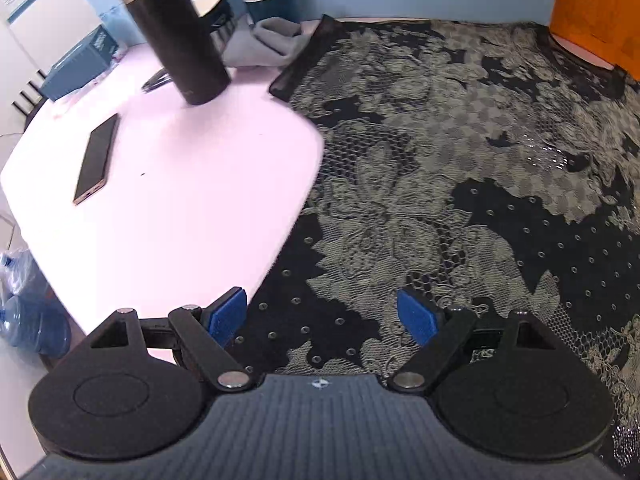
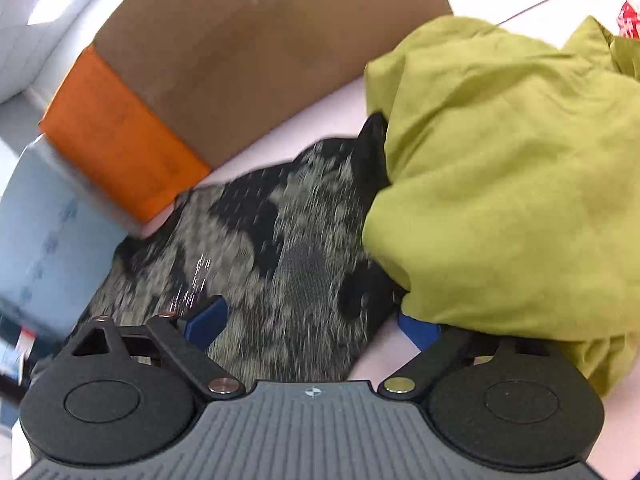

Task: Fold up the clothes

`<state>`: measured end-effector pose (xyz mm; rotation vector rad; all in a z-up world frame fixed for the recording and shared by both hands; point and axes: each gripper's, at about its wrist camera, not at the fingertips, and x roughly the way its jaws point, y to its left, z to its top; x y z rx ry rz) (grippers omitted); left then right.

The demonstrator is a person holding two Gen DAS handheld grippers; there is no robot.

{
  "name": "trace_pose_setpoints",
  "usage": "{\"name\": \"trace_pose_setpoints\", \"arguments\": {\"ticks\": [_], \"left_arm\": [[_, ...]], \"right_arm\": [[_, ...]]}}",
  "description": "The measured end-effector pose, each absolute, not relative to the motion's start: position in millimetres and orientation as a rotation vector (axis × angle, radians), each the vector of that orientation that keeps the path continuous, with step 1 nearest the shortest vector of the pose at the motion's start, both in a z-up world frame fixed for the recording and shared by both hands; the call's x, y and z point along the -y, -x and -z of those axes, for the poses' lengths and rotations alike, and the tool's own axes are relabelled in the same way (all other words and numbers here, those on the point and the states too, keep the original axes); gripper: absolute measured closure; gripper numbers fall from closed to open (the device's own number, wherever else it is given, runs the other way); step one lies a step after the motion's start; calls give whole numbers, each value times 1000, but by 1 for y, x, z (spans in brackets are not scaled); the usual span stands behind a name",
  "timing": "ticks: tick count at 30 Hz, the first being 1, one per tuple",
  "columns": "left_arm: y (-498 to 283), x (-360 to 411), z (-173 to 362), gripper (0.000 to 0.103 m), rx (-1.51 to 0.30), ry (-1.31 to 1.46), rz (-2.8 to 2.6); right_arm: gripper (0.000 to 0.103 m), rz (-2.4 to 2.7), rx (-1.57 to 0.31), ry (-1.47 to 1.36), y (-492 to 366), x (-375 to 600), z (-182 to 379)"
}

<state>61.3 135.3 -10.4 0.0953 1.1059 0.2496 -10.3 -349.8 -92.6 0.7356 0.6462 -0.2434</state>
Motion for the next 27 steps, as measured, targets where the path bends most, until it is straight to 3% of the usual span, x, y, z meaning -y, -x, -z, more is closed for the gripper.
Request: {"name": "trace_pose_setpoints", "arguments": {"ticks": [3,5,11,17,22,27], "left_arm": [[-75,-128,5,22,-1079,-140,-175],[-89,-123,-2,22,-1058,-167,-128],[-145,-82,-38,22,-997,-228,83],[-178,49,-80,22,-796,-460,545],[-156,176,-62,22,-590,-700,873],[-158,240,-34,27,-552,-679,974]], "right_arm": [[10,309,-578,-770,8,357,96],[17,347,-569,-790,12,361,96],[17,362,-594,-778,18,354,91],[14,308,-596,-873,59,347,92],[13,297,-649,-873,85,334,83],[12,276,-648,-827,80,323,85]]}}
